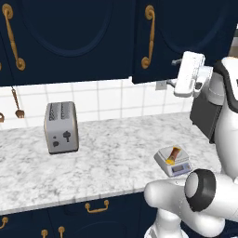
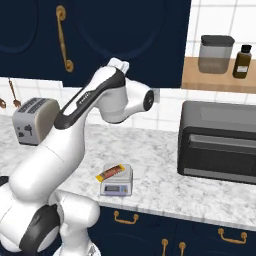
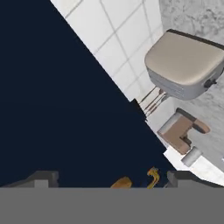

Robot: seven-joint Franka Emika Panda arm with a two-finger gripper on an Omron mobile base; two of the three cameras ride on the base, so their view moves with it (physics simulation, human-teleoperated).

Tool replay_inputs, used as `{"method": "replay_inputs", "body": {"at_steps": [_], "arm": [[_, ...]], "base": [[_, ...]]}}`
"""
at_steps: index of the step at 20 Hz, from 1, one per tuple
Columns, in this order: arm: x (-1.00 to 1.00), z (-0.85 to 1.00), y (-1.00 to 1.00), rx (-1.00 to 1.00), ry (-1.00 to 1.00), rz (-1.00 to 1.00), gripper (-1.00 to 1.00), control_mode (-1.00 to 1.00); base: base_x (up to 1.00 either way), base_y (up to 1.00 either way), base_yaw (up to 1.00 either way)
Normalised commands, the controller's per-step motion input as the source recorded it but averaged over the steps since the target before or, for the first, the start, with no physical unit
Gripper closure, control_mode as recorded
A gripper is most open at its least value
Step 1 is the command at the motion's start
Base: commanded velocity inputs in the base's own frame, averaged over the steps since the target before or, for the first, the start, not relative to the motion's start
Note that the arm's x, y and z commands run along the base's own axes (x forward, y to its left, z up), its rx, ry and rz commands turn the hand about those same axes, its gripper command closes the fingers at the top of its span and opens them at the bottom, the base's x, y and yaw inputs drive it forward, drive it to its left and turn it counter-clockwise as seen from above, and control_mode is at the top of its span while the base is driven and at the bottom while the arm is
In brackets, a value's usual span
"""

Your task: Pick the bar and place it on the digital scale for weighing, and close the cabinet.

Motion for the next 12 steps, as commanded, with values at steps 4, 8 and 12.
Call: {"method": "replay_inputs", "body": {"at_steps": [4, 8, 12], "arm": [[0.98, 0.0, 0.0, 0.0, 0.0, -0.29, -1.0, -1.0], [0.99, -0.02, -0.02, 0.0, 0.0, -0.32, -1.0, -1.0], [0.34, -0.03, -0.11, 0.01, 0.0, -0.21, -1.0, -1.0]], "base": [[0.0, 0.0, 0.0], [0.0, 0.0, 0.0], [0.0, 0.0, 0.0]]}}
